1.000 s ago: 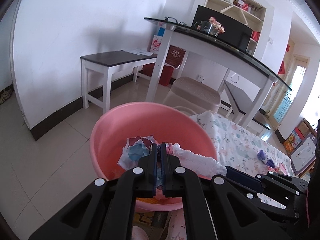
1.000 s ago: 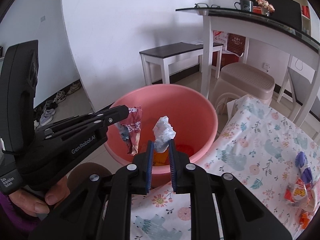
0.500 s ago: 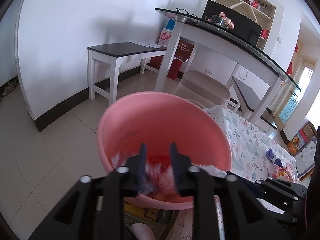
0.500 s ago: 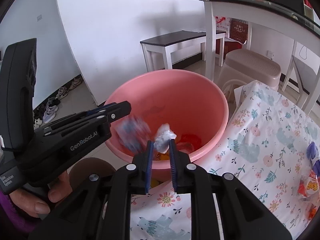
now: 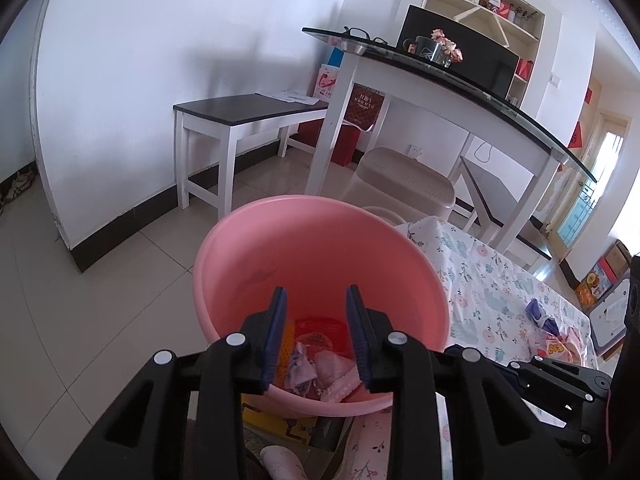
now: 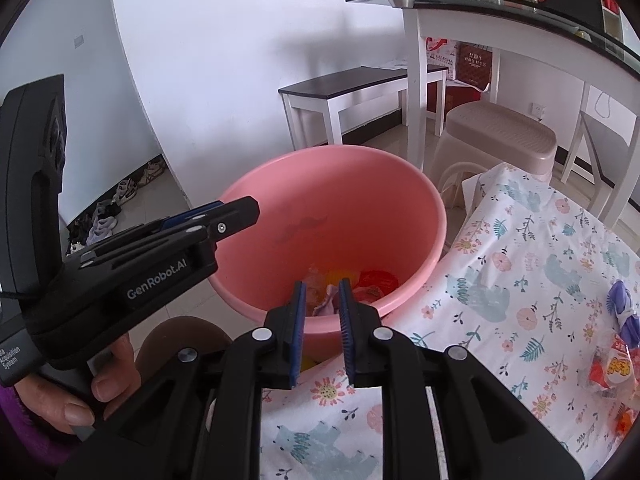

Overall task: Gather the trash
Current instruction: 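Move both tools back over the table toward the remaining packets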

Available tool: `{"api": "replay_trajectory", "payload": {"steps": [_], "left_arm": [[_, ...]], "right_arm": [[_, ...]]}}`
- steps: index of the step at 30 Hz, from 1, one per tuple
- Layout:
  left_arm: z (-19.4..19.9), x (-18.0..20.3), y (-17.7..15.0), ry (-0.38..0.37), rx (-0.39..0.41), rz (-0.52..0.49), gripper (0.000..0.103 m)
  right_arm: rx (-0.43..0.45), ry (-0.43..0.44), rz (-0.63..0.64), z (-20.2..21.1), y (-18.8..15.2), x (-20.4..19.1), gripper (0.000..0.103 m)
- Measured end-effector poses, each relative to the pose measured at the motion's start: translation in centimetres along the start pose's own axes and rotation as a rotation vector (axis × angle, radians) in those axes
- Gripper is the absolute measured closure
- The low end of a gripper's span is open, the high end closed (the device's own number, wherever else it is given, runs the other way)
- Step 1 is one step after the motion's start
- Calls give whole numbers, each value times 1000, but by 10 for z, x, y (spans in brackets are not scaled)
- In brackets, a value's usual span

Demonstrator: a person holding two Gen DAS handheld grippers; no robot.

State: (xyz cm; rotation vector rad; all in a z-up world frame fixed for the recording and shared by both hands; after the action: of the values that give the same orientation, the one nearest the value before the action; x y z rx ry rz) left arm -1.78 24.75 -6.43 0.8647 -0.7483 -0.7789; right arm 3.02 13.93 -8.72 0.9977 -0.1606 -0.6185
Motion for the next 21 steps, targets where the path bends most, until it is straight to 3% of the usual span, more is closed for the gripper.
{"api": "replay_trajectory", "payload": {"steps": [21], "left_arm": [[33,77,-1,-117,26,-123,74]], "right_arm": [[48,-114,-54,71,-19,44,86]]}}
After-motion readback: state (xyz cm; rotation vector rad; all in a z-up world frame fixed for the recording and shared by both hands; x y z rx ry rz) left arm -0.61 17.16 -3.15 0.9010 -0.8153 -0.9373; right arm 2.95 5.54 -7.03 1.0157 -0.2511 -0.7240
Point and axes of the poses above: each gripper's, at about its wrist camera, not at the fingertips, and z roughly against the way its jaws point, x to its right, y to its top, the point moved 7 cm from there along -z, roughly the way its jaws point, and after that the axes turned 11 degrees about x, right-handed, at the moved point
